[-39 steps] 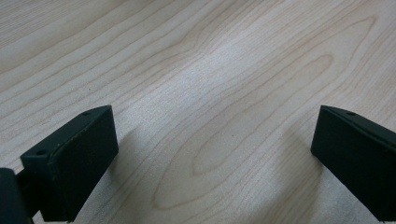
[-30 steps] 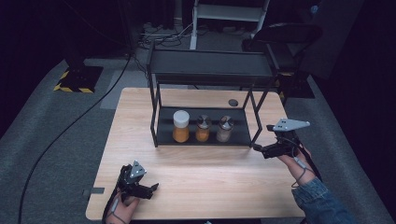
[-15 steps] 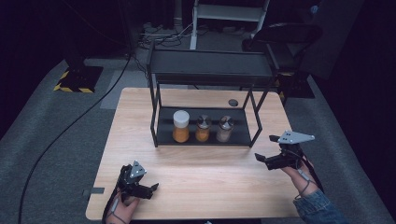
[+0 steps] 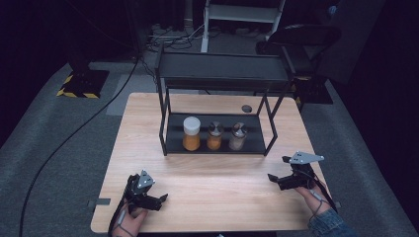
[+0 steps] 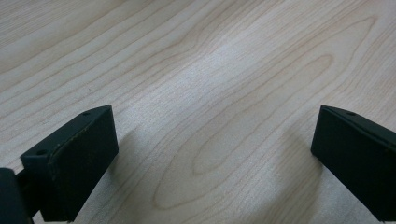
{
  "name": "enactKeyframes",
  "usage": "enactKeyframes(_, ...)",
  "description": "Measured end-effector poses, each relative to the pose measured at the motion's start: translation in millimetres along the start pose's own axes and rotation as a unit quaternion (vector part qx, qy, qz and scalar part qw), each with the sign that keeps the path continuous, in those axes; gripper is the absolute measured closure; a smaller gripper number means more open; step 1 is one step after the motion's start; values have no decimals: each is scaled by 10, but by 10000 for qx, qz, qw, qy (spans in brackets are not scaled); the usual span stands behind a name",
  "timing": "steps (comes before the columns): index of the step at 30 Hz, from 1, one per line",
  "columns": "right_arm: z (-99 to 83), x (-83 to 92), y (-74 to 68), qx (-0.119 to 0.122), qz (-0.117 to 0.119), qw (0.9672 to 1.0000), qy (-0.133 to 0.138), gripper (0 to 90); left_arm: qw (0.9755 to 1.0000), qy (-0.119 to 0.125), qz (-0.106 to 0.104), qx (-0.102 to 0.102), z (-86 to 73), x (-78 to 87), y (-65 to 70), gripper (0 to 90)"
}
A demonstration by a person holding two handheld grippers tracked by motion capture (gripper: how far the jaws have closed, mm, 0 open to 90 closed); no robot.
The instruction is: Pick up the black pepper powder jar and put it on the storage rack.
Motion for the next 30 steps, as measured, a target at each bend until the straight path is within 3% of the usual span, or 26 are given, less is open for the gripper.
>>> enactKeyframes(8, -186, -125, -41, -13, -92, 9996, -263, 23, 10000, 0, -1, 1, 0, 0, 0, 6)
enactKeyframes(23, -352, -227, -101, -5, -123, 9981, -598, 22, 10000, -1, -1, -1, 0, 0, 0, 7)
enactKeyframes(30, -414, -225, -104, -45, -140, 9981, -598, 14, 10000, 0, 0, -1, 0, 0, 0, 6)
Point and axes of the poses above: each handheld gripper's, and its own axes: x roughly backward along the jaws, z roughly out of its top, y roughly to its right, the point moved 6 cm from there along -x, roughly forward along the jaws, and after that the axes turned 6 degrees about y, right-handed, at the moved point
